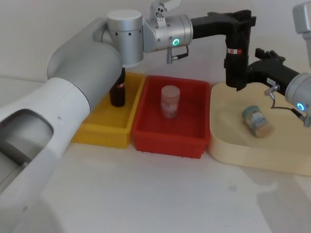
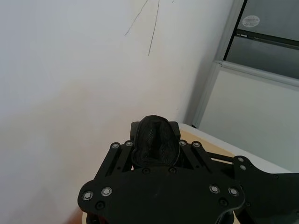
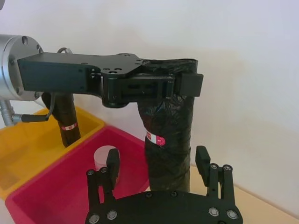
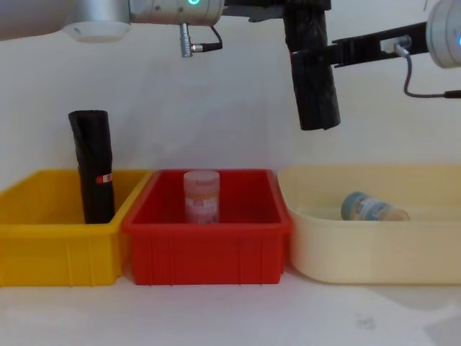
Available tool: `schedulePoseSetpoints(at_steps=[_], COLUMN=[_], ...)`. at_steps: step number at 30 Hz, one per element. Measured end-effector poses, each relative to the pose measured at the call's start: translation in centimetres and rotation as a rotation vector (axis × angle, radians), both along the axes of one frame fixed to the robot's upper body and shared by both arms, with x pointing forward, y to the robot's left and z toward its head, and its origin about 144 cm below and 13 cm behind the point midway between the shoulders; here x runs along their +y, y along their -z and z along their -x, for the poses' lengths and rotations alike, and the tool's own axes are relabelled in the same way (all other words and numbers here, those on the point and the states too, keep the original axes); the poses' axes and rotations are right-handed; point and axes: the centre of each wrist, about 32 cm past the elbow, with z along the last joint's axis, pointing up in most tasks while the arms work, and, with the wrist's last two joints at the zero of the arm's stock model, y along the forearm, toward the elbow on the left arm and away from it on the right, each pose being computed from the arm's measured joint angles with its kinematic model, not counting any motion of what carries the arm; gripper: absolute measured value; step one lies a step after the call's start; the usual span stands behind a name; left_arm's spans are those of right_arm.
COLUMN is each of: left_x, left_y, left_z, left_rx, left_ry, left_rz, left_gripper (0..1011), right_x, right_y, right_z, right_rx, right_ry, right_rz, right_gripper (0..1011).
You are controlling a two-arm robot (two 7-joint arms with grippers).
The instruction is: Pick up the garbage bag with the one hand and transfer it to the other hand.
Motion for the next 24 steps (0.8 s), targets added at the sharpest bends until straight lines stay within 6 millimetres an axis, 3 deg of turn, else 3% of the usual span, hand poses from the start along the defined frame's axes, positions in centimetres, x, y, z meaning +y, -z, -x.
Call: schedulePoseSetpoints(at_steps=[24], left_x=[0.0], left_y=[0.0], left_z=[0.0], left_rx=[0.0], left_ry=[0.0], left_rz=[0.0], left_gripper=[332], right_x=[2.5], right_y=[-0.4], right_z=[-2.0], right_rx=[0.021], right_ry=[0.012], right_rz=[0.006], right_gripper=[1000])
